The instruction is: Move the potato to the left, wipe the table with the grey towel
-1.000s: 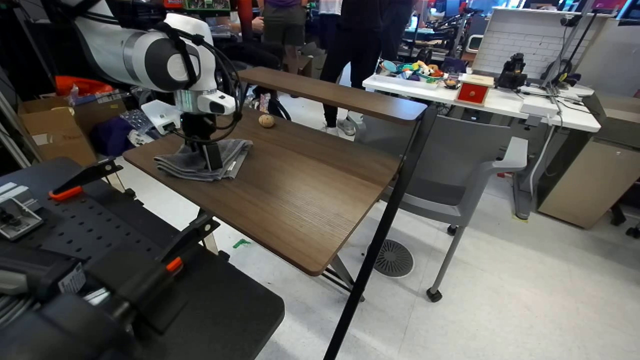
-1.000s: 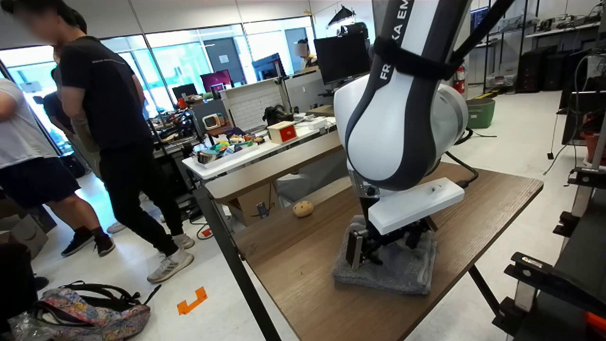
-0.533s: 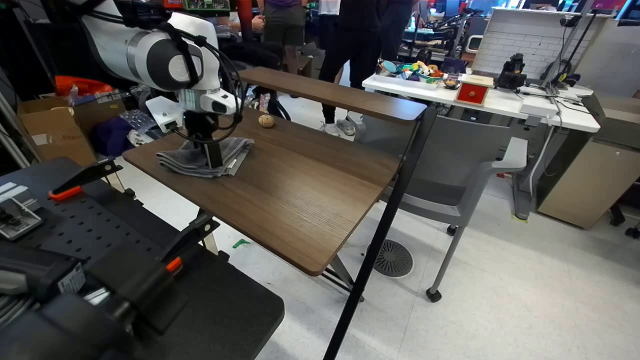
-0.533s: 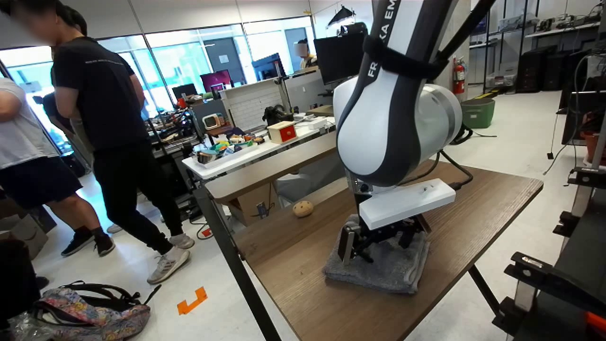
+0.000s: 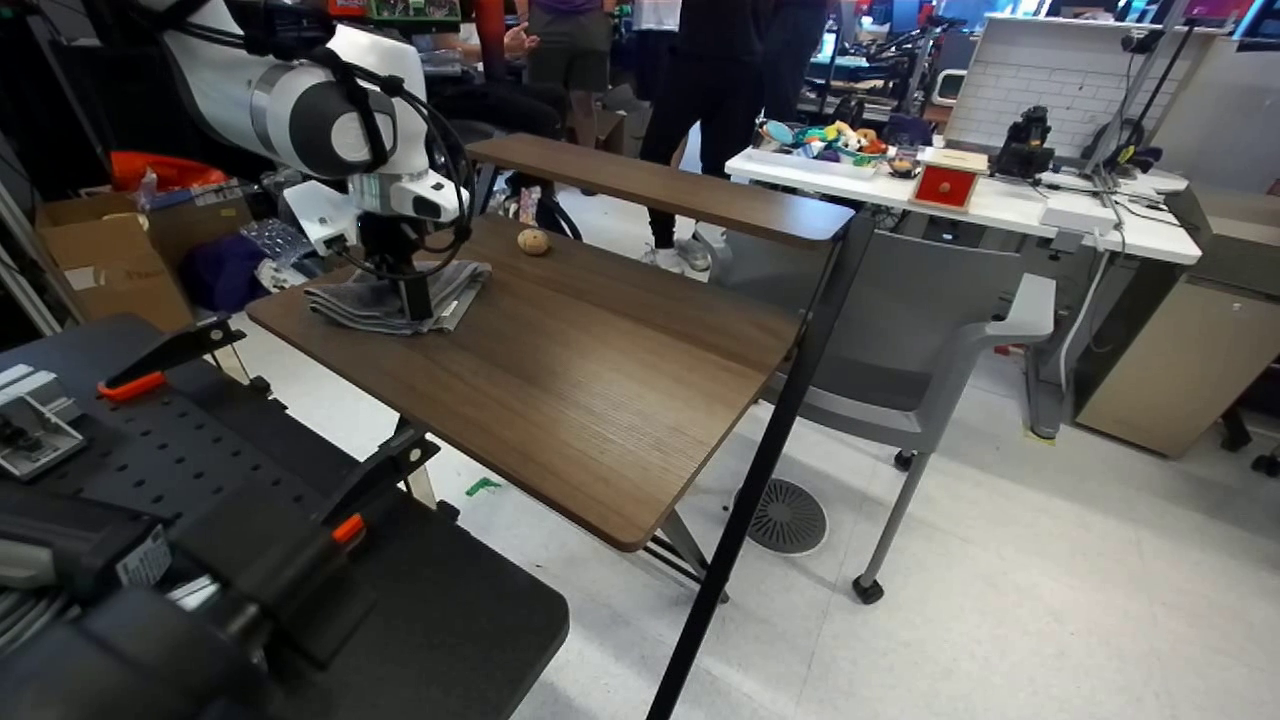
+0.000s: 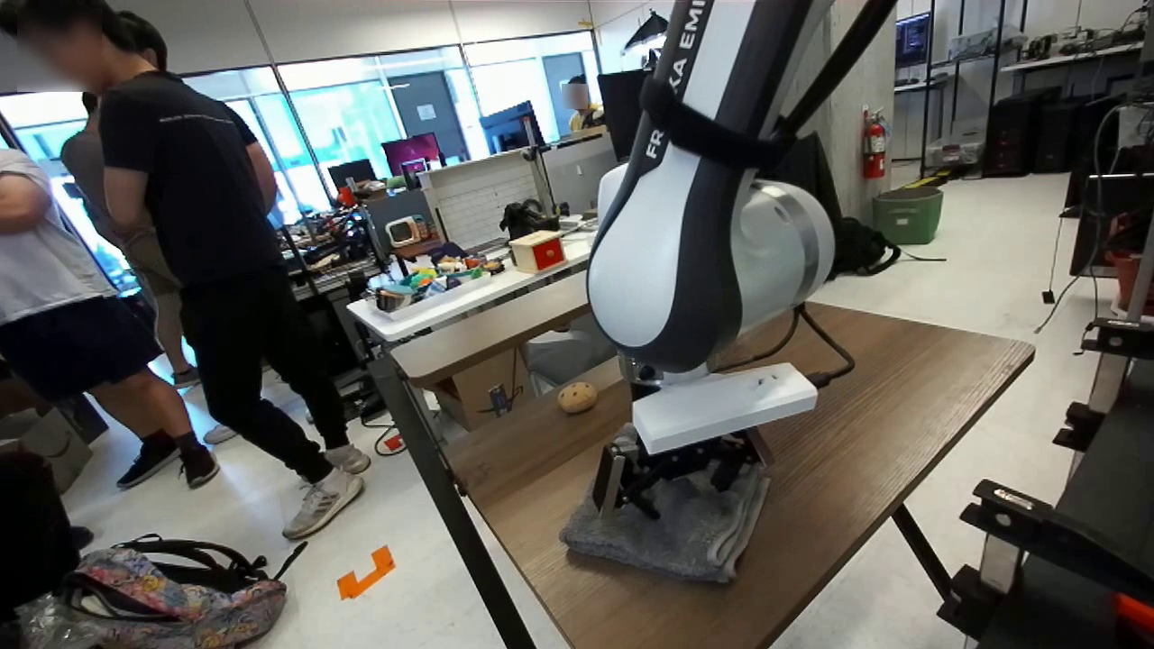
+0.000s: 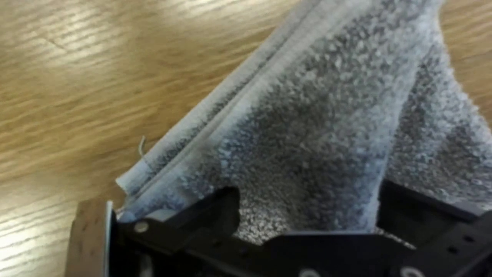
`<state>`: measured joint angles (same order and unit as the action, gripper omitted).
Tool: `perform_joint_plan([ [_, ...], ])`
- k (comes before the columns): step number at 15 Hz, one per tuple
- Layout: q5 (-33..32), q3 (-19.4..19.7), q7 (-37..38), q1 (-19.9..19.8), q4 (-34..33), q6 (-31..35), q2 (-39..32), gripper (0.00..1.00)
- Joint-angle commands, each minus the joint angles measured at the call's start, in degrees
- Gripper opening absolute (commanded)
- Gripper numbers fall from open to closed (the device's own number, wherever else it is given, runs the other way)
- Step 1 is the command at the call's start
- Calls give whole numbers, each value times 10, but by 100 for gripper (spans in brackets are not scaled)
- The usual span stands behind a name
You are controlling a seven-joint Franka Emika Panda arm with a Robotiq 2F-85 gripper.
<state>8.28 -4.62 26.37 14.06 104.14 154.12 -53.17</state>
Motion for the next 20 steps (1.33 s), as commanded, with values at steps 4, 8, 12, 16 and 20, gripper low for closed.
perform_joint_plan([
  [4, 55, 25, 13, -35, -84, 18, -72, 100],
  [8, 76, 48, 29, -60, -55, 4, -50, 100],
  [12, 68, 21, -8, -65, -17, -10, -33, 100],
  [16, 59, -21, -69, -49, 20, -5, -18, 100],
  [20, 58, -54, -92, -20, 35, -15, -21, 100],
])
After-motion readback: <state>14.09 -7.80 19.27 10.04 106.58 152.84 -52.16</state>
